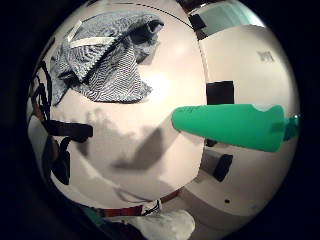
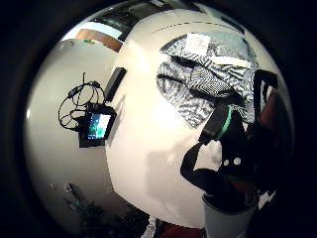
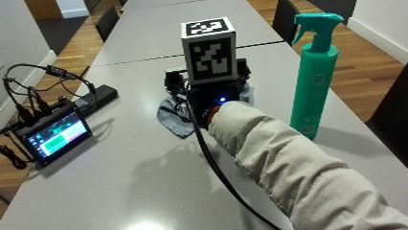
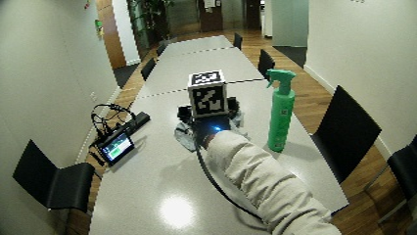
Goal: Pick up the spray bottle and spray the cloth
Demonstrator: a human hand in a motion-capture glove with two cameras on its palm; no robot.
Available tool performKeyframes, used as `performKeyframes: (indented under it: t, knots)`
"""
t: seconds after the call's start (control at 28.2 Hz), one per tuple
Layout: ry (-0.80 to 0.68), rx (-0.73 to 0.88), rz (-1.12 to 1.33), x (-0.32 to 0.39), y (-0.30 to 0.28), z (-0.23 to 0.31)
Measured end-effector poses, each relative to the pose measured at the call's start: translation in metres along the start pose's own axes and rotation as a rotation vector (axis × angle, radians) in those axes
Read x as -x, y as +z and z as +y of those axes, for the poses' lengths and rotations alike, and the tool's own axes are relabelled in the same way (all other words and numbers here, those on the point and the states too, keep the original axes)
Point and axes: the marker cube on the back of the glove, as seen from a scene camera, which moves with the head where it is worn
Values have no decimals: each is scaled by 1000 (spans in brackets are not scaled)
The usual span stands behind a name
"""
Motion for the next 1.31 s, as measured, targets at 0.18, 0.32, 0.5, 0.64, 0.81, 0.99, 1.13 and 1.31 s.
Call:
performKeyframes:
  t: [0.18,0.32,0.5,0.64,0.81,0.99,1.13,1.31]
  knots:
    - [6,3,-1,-2,1,0]
    - [4,3,4,-1,-1,1]
    - [-15,5,-4,0,-4,5]
    - [-110,-16,-48,-1,-9,34]
    - [-348,-107,-148,-21,-27,107]
    - [-549,-304,-254,-74,-49,153]
    - [-437,-530,-462,-134,-66,159]
    - [14,-608,-925,-196,-46,114]
